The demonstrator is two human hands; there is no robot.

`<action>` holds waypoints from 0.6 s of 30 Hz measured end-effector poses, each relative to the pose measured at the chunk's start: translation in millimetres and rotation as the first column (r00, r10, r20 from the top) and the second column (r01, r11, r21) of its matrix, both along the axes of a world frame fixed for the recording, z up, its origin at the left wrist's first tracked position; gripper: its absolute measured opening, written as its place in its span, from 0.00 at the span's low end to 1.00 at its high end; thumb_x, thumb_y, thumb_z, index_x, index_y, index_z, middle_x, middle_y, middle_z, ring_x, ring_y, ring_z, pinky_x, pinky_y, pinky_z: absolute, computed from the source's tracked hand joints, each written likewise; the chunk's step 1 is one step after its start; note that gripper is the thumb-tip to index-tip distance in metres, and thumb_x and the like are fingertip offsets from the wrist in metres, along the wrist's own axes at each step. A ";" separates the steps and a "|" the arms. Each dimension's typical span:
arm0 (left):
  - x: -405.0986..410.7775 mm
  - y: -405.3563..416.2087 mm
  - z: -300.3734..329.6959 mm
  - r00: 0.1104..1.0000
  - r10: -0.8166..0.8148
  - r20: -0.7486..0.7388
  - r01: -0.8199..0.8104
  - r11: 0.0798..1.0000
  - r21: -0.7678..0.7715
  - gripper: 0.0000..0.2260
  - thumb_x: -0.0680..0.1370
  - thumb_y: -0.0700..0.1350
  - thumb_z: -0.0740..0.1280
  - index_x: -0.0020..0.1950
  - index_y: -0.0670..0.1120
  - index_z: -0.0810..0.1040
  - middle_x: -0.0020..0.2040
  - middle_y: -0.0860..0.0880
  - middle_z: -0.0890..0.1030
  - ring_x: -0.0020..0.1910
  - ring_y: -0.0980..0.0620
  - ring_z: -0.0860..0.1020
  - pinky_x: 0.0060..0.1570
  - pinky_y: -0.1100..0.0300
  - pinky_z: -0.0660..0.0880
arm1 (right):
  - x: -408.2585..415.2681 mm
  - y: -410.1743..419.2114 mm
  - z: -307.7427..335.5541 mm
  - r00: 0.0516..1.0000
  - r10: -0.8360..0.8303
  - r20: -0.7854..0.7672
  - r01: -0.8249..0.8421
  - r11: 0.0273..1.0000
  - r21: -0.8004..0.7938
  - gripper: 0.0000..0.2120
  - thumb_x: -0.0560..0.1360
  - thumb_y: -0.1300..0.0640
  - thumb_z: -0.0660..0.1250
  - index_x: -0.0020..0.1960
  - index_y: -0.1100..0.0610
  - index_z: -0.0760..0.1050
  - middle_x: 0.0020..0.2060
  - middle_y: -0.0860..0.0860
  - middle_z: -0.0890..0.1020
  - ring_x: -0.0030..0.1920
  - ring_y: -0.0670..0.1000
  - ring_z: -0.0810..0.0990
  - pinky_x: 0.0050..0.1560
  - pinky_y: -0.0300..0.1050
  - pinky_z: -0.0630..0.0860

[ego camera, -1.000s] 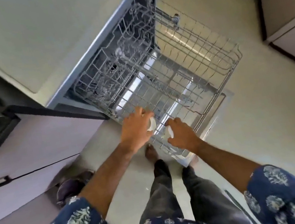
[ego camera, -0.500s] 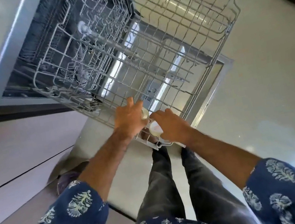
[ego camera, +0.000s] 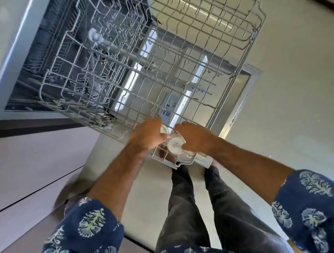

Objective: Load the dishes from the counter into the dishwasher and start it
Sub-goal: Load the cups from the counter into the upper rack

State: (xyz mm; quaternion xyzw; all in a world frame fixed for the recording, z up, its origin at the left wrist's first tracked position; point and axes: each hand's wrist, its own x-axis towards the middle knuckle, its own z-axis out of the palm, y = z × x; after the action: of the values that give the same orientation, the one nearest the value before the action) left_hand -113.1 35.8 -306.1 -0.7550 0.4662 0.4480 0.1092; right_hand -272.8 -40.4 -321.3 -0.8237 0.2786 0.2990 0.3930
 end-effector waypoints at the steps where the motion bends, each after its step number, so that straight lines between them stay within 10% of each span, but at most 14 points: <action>1: 0.4 1.0 -0.8 1.000 0.000 -0.011 0.000 1.000 0.001 0.26 0.78 0.55 0.70 0.71 0.45 0.69 0.67 0.43 0.75 0.62 0.43 0.77 0.62 0.47 0.75 | 0.1 -0.2 0.1 1.000 0.001 0.000 -0.001 1.000 0.000 0.25 0.73 0.59 0.71 0.68 0.57 0.68 0.61 0.57 0.74 0.61 0.58 0.75 0.60 0.53 0.75; 18: 13.2 18.1 1.2 0.989 -0.112 0.097 0.123 0.986 -0.115 0.32 0.80 0.65 0.59 0.77 0.47 0.64 0.68 0.47 0.78 0.64 0.45 0.78 0.68 0.44 0.67 | 5.8 -3.5 25.8 0.999 -0.050 0.014 0.051 0.995 -0.089 0.22 0.76 0.56 0.66 0.69 0.55 0.68 0.62 0.55 0.75 0.62 0.57 0.75 0.59 0.55 0.76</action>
State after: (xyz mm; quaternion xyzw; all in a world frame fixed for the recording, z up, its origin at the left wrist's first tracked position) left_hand -99.9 53.8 -304.9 -0.7511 0.5307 0.3770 0.1104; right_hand -266.9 -43.9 -295.5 -0.8349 0.3100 0.2717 0.3648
